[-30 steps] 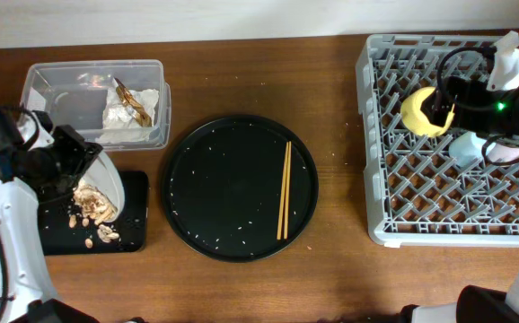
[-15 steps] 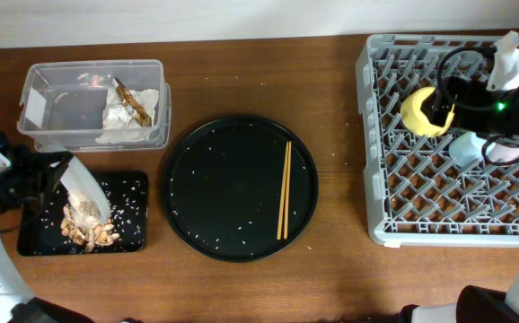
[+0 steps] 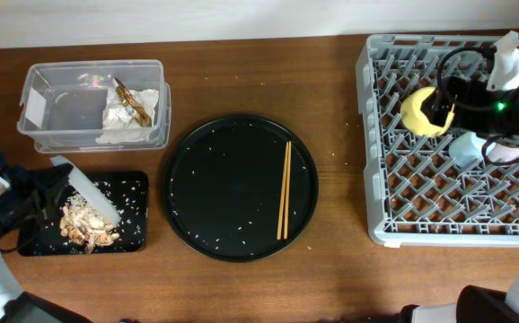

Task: Sort waste into correct bins and load items into the dishwasher rack
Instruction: 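Carry the plate left and tip scraps onto the black rectangular tray, then return the left gripper with the white plate to the round tray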

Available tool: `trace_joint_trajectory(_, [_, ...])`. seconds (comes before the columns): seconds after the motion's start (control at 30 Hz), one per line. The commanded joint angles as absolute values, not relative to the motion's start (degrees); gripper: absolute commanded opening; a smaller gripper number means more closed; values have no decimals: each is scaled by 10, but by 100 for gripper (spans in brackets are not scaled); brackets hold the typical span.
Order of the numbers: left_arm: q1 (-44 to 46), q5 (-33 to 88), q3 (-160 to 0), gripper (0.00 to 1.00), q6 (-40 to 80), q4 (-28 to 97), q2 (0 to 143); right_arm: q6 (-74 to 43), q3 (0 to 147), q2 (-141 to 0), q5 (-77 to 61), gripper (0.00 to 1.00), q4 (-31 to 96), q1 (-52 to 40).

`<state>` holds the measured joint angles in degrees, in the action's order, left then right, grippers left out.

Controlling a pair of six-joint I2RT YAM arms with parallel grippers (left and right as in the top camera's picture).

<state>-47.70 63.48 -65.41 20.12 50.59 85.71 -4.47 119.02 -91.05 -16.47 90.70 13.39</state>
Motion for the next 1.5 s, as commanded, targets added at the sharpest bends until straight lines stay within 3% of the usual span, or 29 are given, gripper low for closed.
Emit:
trace_joint_trajectory(0.0, [-481, 671, -655, 1, 189, 526, 850, -43, 1188, -914, -158, 98, 907, 131])
trace_joint_trajectory(0.2, [-474, 617, -655, 1, 179, 553, 770, -43, 1188, -914, -158, 98, 907, 131])
trace_joint_trajectory(0.3, [-393, 542, -655, 1, 179, 561, 684, -43, 1188, -914, -158, 98, 907, 131])
trace_joint_trajectory(0.4, [-226, 429, -655, 1, 199, 562, 631, -43, 1188, -914, -158, 98, 907, 131])
trace_joint_trajectory(0.47, [-46, 322, -655, 1, 237, 559, 623, -43, 1188, -914, -158, 98, 907, 131])
trace_joint_trajectory(0.57, [138, 171, -655, 1, 248, 515, 639, -43, 1188, -914, -158, 99, 907, 131])
trace_joint_trajectory(0.7, [274, -5, -655, 1, 248, 445, 743, -43, 1188, -914, -158, 99, 907, 131])
trace_joint_trajectory(0.83, [281, -7, -655, 1, 248, 368, 882, -43, 1188, -914, -158, 98, 907, 131])
trace_joint_trajectory(1.0, [281, -7, -655, 1, 248, 332, 921, -43, 1188, -914, -158, 98, 907, 131])
trace_joint_trajectory(1.03, [281, -7, -655, 7, 248, 332, 921, -43, 1188, -914, -158, 98, 907, 131])
trace_joint_trajectory(1.07, [281, -7, -655, 20, 248, 333, 921, -43, 1188, -914, -158, 98, 907, 131])
trace_joint_trajectory(1.1, [281, -10, -655, 23, 248, 337, 921, -43, 1188, -914, -158, 98, 907, 131])
trace_joint_trajectory(1.23, [281, -59, -655, 25, 248, 374, 921, -43, 1188, -914, -158, 98, 907, 131])
trace_joint_trajectory(1.33, [291, 22, -667, 24, 235, 366, 921, -43, 1188, -914, -158, 99, 907, 131])
trace_joint_trajectory(1.43, [322, 18, -667, 25, 235, 333, 921, -43, 1188, -914, -158, 98, 907, 131])
trace_joint_trajectory(1.47, [334, 17, -667, 34, 235, 324, 922, -43, 1188, -914, -158, 98, 907, 131])
